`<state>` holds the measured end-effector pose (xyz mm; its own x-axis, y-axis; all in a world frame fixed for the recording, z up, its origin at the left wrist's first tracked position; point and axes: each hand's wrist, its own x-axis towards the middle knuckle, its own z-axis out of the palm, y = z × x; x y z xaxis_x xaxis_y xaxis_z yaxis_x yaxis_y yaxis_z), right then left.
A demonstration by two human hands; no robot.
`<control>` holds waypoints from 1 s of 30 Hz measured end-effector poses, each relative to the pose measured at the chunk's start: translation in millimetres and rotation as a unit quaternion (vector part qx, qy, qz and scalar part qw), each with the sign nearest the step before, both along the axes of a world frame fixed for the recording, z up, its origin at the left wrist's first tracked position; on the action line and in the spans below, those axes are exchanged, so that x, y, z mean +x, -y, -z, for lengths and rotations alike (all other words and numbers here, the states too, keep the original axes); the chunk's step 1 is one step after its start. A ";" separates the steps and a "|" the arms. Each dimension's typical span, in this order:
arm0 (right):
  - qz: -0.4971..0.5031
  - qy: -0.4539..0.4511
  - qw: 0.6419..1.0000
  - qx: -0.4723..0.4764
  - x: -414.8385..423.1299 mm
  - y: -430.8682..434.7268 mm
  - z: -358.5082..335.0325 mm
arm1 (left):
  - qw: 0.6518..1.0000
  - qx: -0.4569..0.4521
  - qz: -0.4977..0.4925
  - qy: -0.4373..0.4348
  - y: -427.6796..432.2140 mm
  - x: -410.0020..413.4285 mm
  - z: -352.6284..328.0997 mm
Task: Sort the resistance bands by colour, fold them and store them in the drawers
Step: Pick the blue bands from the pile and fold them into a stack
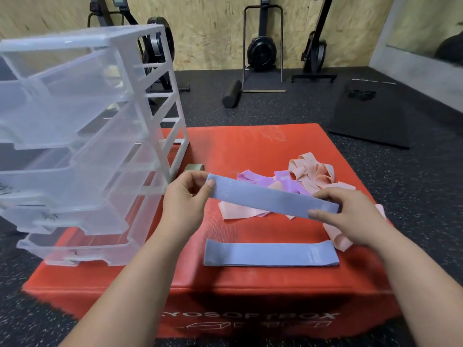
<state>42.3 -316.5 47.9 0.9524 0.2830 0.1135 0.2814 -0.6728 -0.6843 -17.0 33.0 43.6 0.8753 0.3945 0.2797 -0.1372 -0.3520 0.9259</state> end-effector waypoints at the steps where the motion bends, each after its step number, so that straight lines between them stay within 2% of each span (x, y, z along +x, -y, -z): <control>1: 0.014 -0.023 0.999 0.043 -4.9 4.2 -3.7 | 1.000 -0.005 0.003 -0.017 -2.1 -2.3 1.6; 4: 0.046 -0.092 0.980 0.171 -20.0 12.2 -8.8 | 0.997 -0.006 0.009 -0.073 -6.2 -12.6 7.8; 8: 0.076 -0.129 0.969 0.199 -37.4 15.3 6.2 | 0.990 0.025 0.019 -0.135 -6.4 -26.7 15.9; 12: 0.100 -0.087 0.985 0.114 -40.9 12.4 25.8 | 0.971 0.162 0.002 -0.177 -3.1 -41.8 20.4; 16: 0.114 -0.017 0.993 -0.019 -40.5 7.4 37.1 | 0.951 0.238 0.007 -0.196 2.7 -52.3 25.4; 30: 0.085 0.000 0.988 -0.126 -46.2 1.4 54.9 | 0.895 0.394 0.009 -0.208 7.6 -51.5 48.8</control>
